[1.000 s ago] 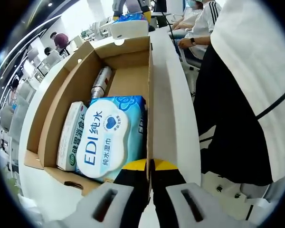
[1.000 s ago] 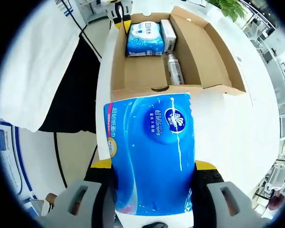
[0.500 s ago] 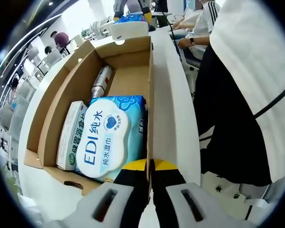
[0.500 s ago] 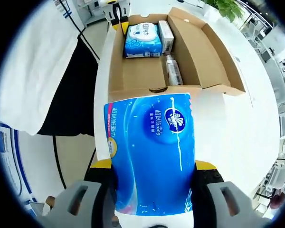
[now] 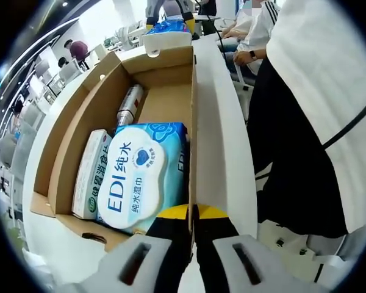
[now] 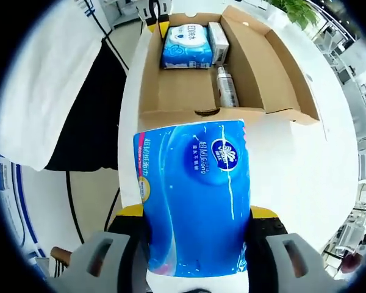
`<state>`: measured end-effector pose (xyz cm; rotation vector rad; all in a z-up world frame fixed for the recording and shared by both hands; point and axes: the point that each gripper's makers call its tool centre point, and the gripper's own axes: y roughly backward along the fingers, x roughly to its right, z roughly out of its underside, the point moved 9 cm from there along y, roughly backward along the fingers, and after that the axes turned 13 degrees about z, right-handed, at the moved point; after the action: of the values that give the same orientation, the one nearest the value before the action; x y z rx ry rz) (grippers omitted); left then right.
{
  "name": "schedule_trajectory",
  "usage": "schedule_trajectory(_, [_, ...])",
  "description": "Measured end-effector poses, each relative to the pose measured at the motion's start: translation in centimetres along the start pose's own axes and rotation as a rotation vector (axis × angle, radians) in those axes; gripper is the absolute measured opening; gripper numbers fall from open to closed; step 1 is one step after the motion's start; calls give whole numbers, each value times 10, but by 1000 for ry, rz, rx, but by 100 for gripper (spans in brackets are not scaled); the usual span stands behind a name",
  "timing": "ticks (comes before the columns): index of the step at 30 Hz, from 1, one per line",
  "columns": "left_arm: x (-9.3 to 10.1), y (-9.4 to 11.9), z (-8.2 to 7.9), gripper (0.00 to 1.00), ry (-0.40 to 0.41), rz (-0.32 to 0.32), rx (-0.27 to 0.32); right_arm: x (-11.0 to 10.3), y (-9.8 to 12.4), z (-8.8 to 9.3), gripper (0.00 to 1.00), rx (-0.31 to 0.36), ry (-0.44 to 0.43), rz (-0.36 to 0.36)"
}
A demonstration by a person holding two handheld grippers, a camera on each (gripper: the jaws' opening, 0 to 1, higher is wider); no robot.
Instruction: Operate the shoe box by opening the lid, removing the specified soft item, and placing it in the target area until the item is outside and the box remains undamaged.
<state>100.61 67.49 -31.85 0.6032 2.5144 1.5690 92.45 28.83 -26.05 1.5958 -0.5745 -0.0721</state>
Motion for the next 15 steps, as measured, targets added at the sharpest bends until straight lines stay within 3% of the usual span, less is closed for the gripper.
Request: schedule_trajectory(15, [0, 0, -1, 1, 8, 1, -2, -6, -18, -1, 62, 7, 4, -26])
